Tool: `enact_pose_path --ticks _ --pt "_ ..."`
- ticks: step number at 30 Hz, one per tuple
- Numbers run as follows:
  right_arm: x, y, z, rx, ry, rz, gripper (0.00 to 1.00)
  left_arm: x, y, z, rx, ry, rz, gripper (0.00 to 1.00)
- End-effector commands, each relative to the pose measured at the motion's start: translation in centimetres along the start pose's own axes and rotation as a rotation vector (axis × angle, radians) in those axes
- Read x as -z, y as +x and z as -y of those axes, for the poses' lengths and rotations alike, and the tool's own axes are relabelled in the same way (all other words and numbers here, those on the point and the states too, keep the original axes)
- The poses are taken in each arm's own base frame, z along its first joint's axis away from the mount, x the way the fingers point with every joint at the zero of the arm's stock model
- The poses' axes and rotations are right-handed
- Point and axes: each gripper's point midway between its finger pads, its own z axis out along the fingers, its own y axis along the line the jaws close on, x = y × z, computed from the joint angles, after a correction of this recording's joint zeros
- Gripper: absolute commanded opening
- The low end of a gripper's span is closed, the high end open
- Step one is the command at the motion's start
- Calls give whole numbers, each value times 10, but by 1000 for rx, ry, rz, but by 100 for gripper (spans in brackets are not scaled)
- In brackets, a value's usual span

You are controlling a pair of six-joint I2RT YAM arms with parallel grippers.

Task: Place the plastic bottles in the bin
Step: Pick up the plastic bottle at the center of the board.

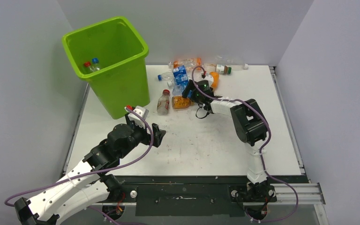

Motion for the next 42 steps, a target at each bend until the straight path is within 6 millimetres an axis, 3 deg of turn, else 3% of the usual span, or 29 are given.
enact_pose_path --ticks 1,9,14,16,21,28,37,42 --pt "10 7 -9 26 -41 -7 99 0 -15 5 14 15 50 96" --pt "48 30 -16 11 -88 -14 97 -1 -14 8 18 26 47 96" --pt "72 21 -16 74 -77 41 100 -1 -14 9 20 33 43 96" --pt "81 16 -20 136 -91 62 93 -1 -14 9 21 31 44 96" --pt "88 21 -36 338 -138 43 90 -1 -14 9 21 32 45 96" --pt "99 27 -57 433 -274 19 90 0 -14 9 21 32 46 96" --pt "128 3 -81 443 -347 94 90 0 -14 9 23 35 47 96" --pt "122 23 -98 620 -399 -29 90 -1 -14 11 24 45 44 96"
